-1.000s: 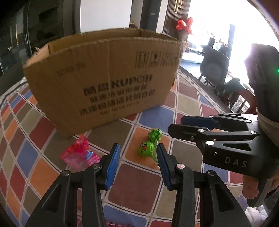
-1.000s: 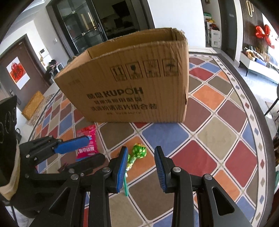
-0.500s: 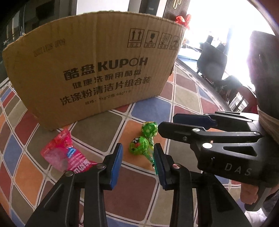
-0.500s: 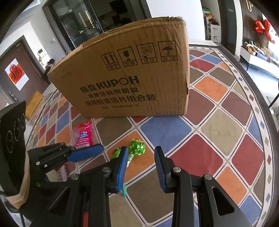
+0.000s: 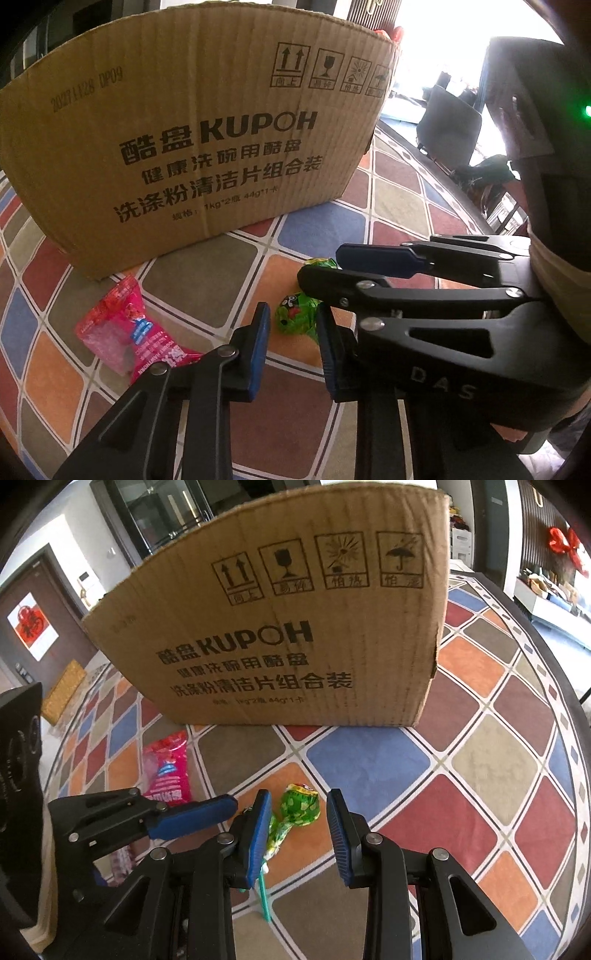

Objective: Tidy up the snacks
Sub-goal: 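Grasp a green lollipop with the left tool while the right tool grasps the other lollipop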

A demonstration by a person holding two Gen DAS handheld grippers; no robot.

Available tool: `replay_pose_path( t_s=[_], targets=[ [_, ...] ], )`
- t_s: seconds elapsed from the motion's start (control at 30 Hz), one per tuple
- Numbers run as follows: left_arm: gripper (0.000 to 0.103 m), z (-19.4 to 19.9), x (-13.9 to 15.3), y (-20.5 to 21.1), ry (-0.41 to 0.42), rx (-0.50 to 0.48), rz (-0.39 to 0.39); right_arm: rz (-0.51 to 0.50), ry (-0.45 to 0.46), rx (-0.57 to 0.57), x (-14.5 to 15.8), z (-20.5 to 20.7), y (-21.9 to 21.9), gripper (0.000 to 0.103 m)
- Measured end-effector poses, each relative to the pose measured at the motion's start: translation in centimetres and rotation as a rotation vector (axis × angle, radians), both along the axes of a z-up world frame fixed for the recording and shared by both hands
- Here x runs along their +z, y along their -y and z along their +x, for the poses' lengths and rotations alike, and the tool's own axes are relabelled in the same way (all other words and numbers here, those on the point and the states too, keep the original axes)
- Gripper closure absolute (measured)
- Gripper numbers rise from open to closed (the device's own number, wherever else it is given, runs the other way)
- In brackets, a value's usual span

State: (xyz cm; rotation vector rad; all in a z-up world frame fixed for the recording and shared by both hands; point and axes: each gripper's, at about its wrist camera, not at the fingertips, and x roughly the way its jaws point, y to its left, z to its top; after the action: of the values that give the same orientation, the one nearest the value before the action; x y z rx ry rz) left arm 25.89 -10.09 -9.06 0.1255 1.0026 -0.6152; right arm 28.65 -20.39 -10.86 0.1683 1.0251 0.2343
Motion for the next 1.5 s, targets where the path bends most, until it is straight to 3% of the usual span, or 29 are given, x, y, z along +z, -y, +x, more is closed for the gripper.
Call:
replay_pose_path(
  t_s=[0.4,0.8,1.07,1.5],
  targets=[
    [0.079,0.3,-0.3,0.4,-0.017,0.006,-0.012,0.018,-0.044,-0.017,-1.0,1.0,0.4,0.076],
    [0.08,-0.4,-0.4,0.0,-0.011,0.018,-0.014,-0.022,-0.011,-0.062,-0.6,-1.0,1.8,0.077],
    [0.08,-0.7,-0.4,1.2,0.013,0.018,0.024,-0.055,0.012,-0.078,0.0,-2.3,2.8,0.077],
    [0.08,0.6,-0.8,2.4,0.011,0.03,0.023,-0.049,0.013,-0.094,-0.2,-3.4,3.3,0.076]
  ],
)
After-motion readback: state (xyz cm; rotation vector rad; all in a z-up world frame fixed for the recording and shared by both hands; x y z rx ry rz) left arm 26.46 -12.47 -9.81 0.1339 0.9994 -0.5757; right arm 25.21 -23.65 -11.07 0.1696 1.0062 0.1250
